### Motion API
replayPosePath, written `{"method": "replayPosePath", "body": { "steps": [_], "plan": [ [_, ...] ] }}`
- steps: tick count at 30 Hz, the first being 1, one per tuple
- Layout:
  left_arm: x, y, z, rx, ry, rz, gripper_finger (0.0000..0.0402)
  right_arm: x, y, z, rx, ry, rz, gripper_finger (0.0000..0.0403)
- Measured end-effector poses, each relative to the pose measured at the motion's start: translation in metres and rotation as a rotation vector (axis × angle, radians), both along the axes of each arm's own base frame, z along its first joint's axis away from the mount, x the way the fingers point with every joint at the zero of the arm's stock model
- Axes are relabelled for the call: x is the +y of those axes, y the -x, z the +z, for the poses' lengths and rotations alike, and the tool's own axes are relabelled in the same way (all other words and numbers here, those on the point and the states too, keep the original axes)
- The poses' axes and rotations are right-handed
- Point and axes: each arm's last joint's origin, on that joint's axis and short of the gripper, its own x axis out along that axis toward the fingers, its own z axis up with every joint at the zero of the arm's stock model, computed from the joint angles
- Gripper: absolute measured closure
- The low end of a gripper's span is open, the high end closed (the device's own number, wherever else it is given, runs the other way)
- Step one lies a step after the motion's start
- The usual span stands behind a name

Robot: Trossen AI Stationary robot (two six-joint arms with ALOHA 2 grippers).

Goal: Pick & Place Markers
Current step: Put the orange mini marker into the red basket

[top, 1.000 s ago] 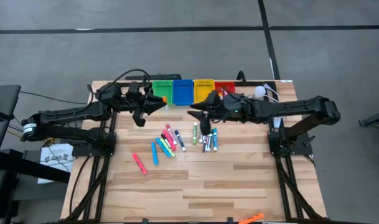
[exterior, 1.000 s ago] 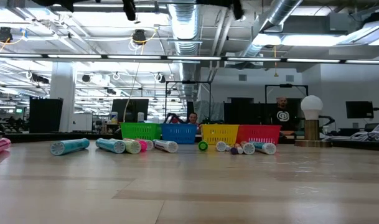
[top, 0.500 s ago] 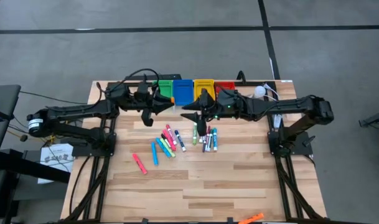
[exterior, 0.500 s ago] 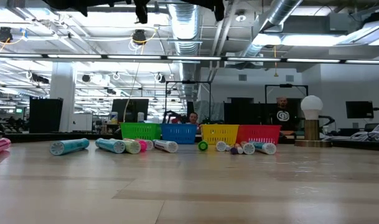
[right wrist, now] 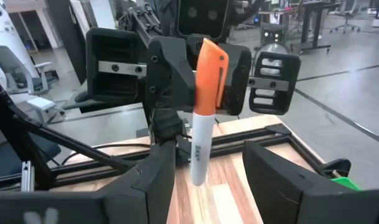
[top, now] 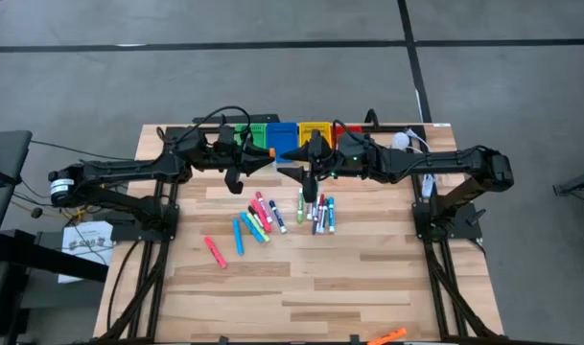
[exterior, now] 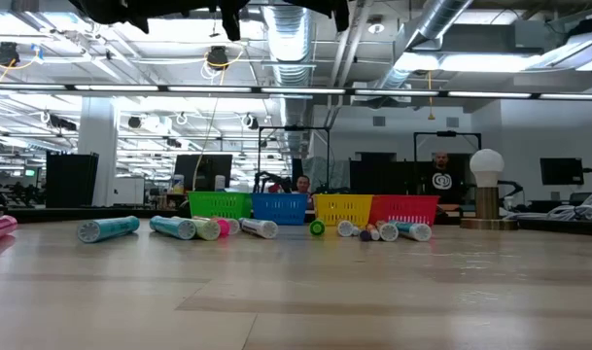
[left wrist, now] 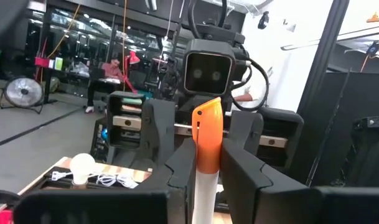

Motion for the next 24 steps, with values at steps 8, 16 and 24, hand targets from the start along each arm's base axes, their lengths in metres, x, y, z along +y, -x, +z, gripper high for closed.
{"method": "replayPosePath", "body": {
  "steps": [8,16,24],
  "plan": [
    [0.000,-0.006,-0.002,-0.035,-0.009,-0.009,0.0341,0.001,0.000,-0.001,0.008,-0.004,0.023,0.0231],
    [-0.005,-0.020,0.000,-0.031,-0.015,-0.052,0.0341,0.001,0.000,-0.001,0.013,-0.004,0.023,0.0244],
    [-0.006,-0.023,-0.001,-0.023,-0.012,-0.055,0.0341,0.001,0.000,-0.001,0.014,-0.005,0.023,0.0280]
  ]
}}
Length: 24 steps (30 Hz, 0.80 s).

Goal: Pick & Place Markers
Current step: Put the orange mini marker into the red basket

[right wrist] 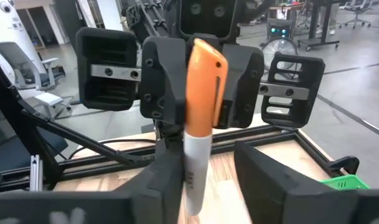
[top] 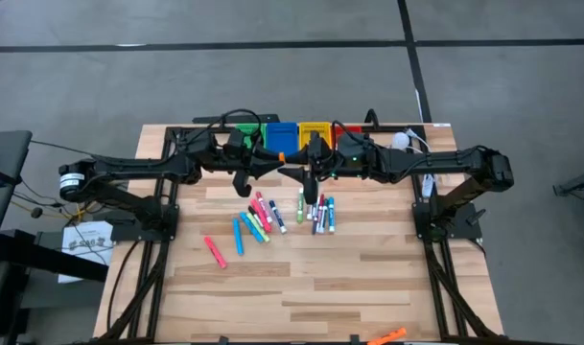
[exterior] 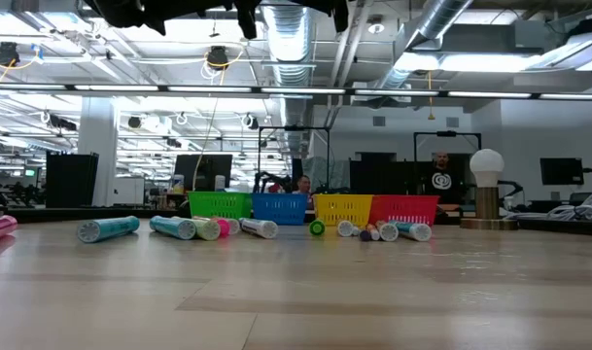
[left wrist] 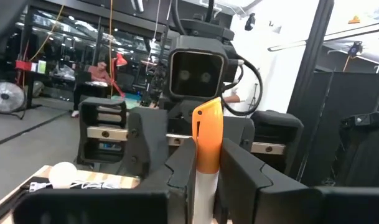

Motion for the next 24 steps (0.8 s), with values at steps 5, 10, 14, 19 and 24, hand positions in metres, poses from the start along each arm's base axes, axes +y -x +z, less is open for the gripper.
{"method": "replayPosePath", "body": {
  "steps": [5,10,14,19,24],
  "plan": [
    [0.0000,0.0000,-0.0002,0.002,0.000,0.001,0.0341,0.0002,0.0001,-0.0006,0.006,-0.002,0.002,0.0374],
    [0.0001,-0.0002,-0.0007,0.008,0.005,0.000,0.0332,0.0002,0.0001,-0.0007,0.006,-0.018,0.000,0.0375],
    [-0.0003,-0.0002,-0.0009,0.012,0.004,-0.013,0.0314,0.0003,0.0001,-0.0010,0.009,-0.018,0.002,0.0376],
    [0.0009,0.0002,-0.0008,0.012,0.001,-0.014,0.0274,0.0000,0.0002,-0.0011,0.010,-0.018,-0.003,0.0376],
    [0.0077,0.0037,-0.0011,0.038,0.007,0.012,0.0219,-0.0007,0.0002,-0.0010,0.010,-0.017,-0.009,0.0376]
  ]
}}
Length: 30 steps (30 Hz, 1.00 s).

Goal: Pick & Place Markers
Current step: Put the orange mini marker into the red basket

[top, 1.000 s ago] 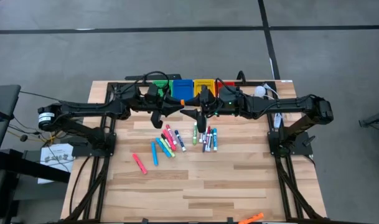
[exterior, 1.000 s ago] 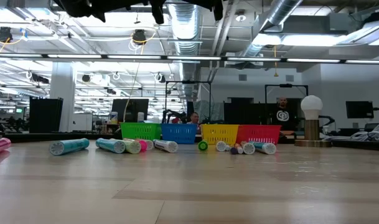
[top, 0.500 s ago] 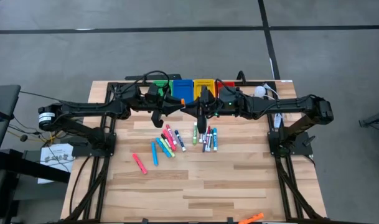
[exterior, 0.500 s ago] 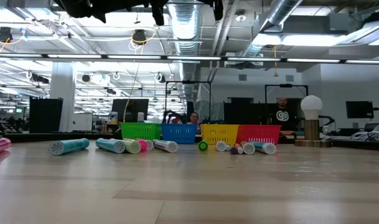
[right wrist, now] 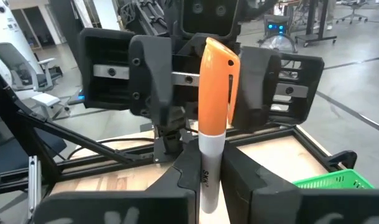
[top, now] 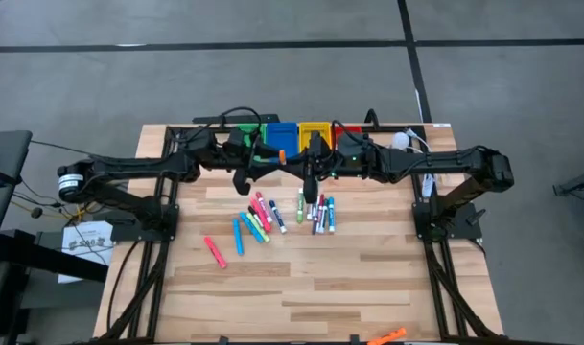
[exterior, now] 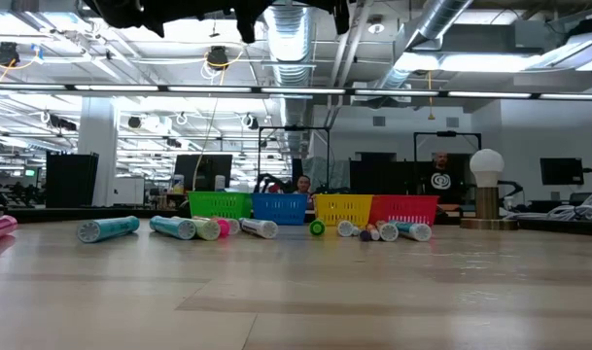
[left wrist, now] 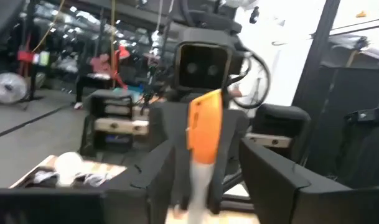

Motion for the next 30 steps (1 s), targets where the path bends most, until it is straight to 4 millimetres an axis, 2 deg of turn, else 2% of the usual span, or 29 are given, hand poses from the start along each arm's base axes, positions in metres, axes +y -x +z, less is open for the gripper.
{"method": "replayPosePath", "body": {
  "steps": [7,14,21,26,30],
  "plan": [
    [0.003,0.015,0.009,0.017,-0.016,0.062,0.0161,-0.004,0.000,0.000,0.002,0.016,-0.008,0.0376],
    [-0.002,0.034,0.022,0.021,-0.037,0.108,0.0138,-0.019,0.003,-0.002,0.029,0.013,-0.048,0.0376],
    [-0.005,0.051,0.025,0.098,-0.008,0.182,0.0137,-0.056,0.018,-0.020,0.240,-0.030,-0.203,0.0376],
    [-0.006,0.062,0.012,0.198,0.020,0.255,0.0137,-0.091,0.042,-0.049,0.541,-0.089,-0.427,0.0376],
    [-0.006,0.069,0.003,0.227,0.053,0.313,0.0137,-0.116,0.065,-0.059,0.675,-0.172,-0.588,0.0376]
  ]
}}
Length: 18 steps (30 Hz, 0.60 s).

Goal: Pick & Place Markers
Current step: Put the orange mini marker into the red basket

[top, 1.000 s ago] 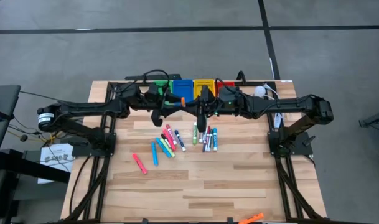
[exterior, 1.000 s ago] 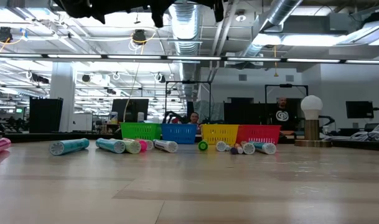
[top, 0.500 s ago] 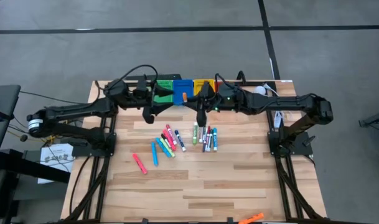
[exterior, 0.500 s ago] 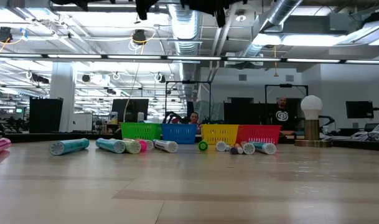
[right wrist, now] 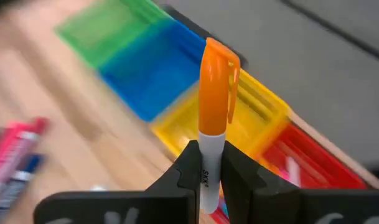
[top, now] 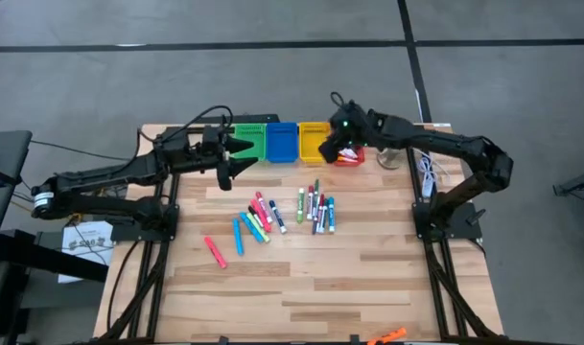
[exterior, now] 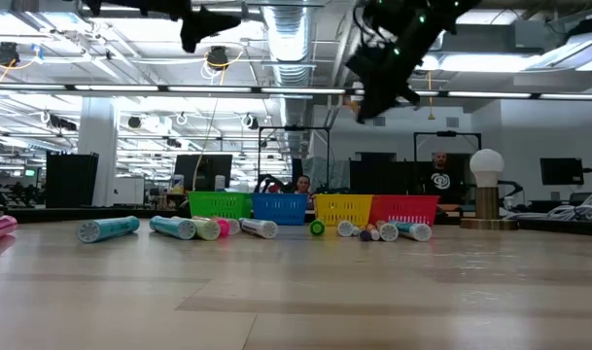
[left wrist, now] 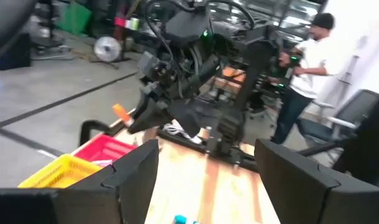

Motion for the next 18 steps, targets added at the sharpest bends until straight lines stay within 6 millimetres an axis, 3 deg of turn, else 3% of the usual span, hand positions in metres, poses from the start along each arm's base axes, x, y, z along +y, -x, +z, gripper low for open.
{"method": "replayPosePath", "body": {
  "steps": [6,18],
  "plan": [
    [-0.001,0.004,-0.014,0.031,0.042,0.008,0.0137,-0.028,0.026,-0.013,0.070,-0.082,-0.126,0.0374],
    [-0.001,0.005,-0.029,0.061,0.109,0.014,0.0137,-0.040,0.059,-0.069,0.125,-0.270,-0.213,0.0371]
  ]
}}
